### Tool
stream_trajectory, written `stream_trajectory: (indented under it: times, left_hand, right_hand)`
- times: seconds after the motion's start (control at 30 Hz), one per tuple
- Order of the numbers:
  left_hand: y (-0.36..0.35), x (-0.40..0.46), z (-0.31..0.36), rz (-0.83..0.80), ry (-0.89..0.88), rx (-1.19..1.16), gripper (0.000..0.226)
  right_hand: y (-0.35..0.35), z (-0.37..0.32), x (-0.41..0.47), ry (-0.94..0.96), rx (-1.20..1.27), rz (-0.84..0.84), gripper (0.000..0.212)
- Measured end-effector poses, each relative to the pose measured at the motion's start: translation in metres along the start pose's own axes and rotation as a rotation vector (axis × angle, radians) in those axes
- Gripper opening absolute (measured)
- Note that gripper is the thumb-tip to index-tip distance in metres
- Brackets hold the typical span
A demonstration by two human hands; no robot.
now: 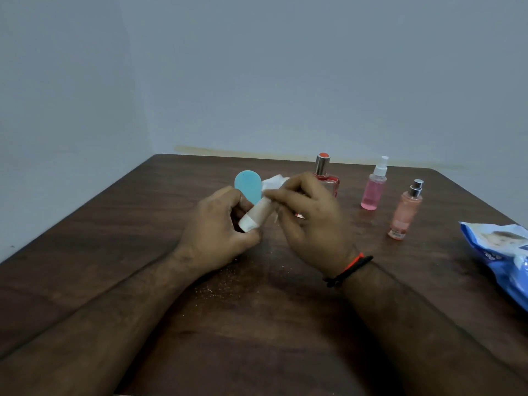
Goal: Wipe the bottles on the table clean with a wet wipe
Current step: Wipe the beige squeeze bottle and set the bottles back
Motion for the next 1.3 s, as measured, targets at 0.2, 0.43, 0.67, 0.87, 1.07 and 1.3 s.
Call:
stream_trajectory:
  times: [0.2,0.43,0.67,0.87,1.07,1.3]
  left_hand:
    - [0.006,0.002,0.005,0.042,-0.051,0.033,0.031]
    - [0.011,0.001,0.015,0.059,-0.13,0.121,0.028]
    - [0.014,-0.003,0.033,0.128,-0.271,0.313,0.032]
    - [0.014,-0.003,0.035,0.152,-0.268,0.447,0.035]
    - [0.012,-0.001,0.032,0.156,-0.215,0.475,0.041]
    - [0.004,0.0,0.02,0.102,-0.137,0.372,0.06]
  right_hand:
    - [-0.021,-0.018,-0.004,0.126,-0.056,-0.131,0.023]
    - [0.034,0.024,0.0,-0.136,-0.077,0.25,0.025]
    - [0.024,0.033,0.0,-0.2,-0.033,0.166,0.031]
    - [0.017,0.032,-0.001,-0.19,-0.089,0.12,0.029]
    - [0.012,0.027,-0.001,-0.156,-0.17,0.083,0.026]
    - [0.012,0.028,-0.001,-0.171,-0.238,0.091,0.025]
Point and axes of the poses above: each hand's wrist, its own x-axis towards the middle knuckle, its own y-axis out of the back of the hand, z = x × y, the point moved 10 cm from there along x, towards the middle knuckle
